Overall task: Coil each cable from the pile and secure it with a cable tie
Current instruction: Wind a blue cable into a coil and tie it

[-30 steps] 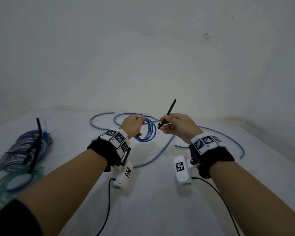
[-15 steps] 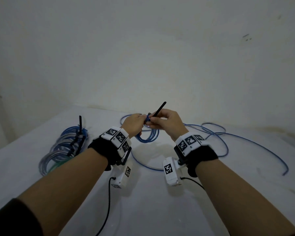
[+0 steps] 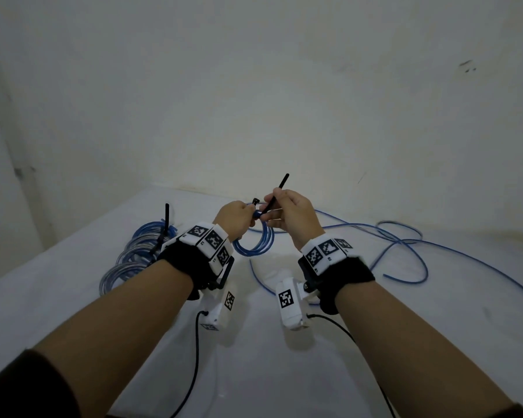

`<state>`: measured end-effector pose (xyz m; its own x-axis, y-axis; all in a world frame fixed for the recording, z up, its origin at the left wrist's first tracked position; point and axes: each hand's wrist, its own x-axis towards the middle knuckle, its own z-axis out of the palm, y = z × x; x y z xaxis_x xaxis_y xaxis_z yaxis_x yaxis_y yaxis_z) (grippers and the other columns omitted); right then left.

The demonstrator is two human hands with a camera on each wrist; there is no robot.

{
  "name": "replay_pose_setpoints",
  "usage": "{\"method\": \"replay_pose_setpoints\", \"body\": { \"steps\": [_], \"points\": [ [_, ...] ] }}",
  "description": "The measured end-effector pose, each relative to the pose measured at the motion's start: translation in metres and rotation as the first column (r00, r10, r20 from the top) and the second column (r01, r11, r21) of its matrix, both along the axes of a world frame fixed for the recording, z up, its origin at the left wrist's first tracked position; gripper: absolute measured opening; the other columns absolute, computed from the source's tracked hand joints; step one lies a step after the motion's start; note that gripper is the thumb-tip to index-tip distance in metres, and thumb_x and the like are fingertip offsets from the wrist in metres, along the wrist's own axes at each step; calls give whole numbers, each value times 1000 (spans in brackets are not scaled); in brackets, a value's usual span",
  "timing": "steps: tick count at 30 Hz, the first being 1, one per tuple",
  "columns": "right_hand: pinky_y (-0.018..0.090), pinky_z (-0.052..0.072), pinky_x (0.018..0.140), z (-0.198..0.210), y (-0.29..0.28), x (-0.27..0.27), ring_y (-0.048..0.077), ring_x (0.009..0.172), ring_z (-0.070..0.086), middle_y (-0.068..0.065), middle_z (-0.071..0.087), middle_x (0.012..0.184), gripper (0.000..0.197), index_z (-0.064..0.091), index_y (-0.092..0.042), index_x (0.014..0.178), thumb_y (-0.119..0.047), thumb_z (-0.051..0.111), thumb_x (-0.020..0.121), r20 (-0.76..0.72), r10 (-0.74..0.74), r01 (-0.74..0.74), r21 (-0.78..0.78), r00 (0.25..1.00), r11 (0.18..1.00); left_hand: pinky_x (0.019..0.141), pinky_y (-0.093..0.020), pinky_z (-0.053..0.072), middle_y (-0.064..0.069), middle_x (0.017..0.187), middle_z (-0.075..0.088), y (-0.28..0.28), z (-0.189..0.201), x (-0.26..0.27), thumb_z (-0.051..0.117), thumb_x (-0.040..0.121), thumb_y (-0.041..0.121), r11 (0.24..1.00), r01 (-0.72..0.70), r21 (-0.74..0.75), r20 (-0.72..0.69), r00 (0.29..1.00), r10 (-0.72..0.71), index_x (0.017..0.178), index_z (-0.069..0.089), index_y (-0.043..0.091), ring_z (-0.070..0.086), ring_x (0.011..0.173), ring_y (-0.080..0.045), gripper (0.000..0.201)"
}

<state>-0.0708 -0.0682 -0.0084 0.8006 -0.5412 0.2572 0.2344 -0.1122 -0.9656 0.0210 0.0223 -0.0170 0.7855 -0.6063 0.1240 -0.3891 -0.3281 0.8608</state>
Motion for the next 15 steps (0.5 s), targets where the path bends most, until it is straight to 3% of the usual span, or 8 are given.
{"method": "replay_pose_setpoints", "body": {
  "steps": [5, 10, 12, 15],
  "points": [
    [21, 46, 52, 5, 7, 9, 12, 50, 53, 7, 63, 72, 29, 57, -9, 83, -25, 40, 101, -5, -40, 40, 20, 999, 999, 59, -30, 34, -1, 73, 61, 6, 1, 6, 41, 95, 21, 995, -50, -85, 57, 997, 55, 68, 52, 14, 41, 54, -14, 30],
    [24, 48, 57, 7, 11, 15, 13, 54, 53, 6, 62, 71, 22, 57, -10, 86, -27, 48, 97, -23, -57, 57, 19, 998, 998, 64, -30, 38, -4, 83, 64, 10, 1, 8, 45, 96, 22, 992, -64, -106, 115, 990, 76, 85, 58, 8, 44, 58, -12, 23],
    [25, 49, 59, 6, 11, 17, 13, 55, 54, 8, 63, 74, 20, 57, -10, 87, -27, 52, 95, -29, -68, 68, -3, 997, 998, 61, -29, 37, -4, 84, 65, 12, 1, 9, 45, 96, 22, 993, -67, -98, 151, 985, 81, 89, 62, 6, 49, 63, -15, 25],
    [25, 51, 60, 5, 12, 18, 14, 58, 58, 11, 63, 79, 19, 55, -9, 92, -27, 54, 95, -5, -61, 61, -15, 998, 998, 62, -19, 36, -2, 82, 64, 14, 0, 10, 45, 96, 21, 992, -77, -96, 182, 979, 93, 93, 66, 3, 55, 80, -19, 28]
  ]
}}
